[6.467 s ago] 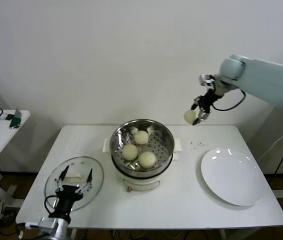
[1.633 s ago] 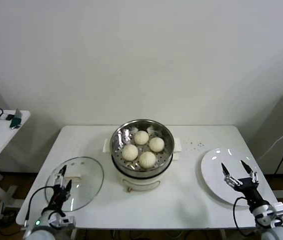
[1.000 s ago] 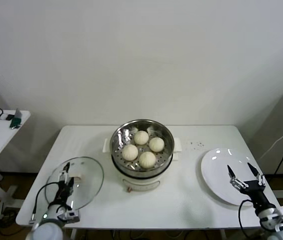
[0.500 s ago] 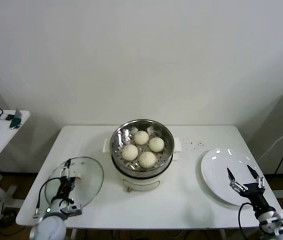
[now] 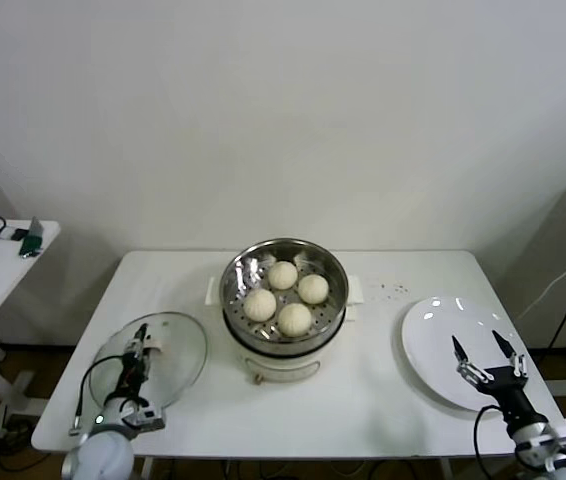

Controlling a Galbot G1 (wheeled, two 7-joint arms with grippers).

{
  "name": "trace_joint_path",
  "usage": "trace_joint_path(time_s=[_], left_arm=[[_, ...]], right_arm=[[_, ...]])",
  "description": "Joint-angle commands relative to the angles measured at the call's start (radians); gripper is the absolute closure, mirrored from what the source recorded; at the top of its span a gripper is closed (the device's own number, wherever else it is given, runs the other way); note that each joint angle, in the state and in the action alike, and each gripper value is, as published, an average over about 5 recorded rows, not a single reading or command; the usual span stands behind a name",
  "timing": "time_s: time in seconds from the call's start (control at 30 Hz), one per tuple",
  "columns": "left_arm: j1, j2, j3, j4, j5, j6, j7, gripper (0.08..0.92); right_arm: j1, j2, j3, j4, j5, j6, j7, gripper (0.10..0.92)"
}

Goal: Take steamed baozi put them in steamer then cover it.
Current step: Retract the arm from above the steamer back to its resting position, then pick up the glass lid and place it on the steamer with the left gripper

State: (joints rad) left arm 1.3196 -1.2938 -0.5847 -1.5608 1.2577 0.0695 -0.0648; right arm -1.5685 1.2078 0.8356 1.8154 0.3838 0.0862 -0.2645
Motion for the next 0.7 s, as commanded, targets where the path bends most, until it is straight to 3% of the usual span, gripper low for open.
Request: trace_joint_path(time_s=[0.03, 0.3, 0.5, 0.7], left_arm=[[-0.007, 0.001, 0.0, 0.001, -0.007, -0.008, -0.006, 0.636], [0.005, 0.013, -0.003, -0.058, -0.027, -0.009, -0.01, 0.844], [0.048, 0.035, -0.012, -0.175, -0.051, 0.032, -0.02, 0.854], [0.123, 0.083, -0.024, -0.355, -0.047, 0.197, -0.033, 0.854]], right_arm=[[0.004, 0.006, 0.0, -0.004, -0.007, 0.003, 0.0, 0.203], [0.007, 0.005, 0.003, -0.016, -0.014, 0.009, 0.0, 0.203], [0.015, -0.011, 0.004, -0.022, -0.012, 0.009, 0.002, 0.203], [0.032, -0.04, -0.002, -0.039, -0.012, 0.008, 0.005, 0.203]])
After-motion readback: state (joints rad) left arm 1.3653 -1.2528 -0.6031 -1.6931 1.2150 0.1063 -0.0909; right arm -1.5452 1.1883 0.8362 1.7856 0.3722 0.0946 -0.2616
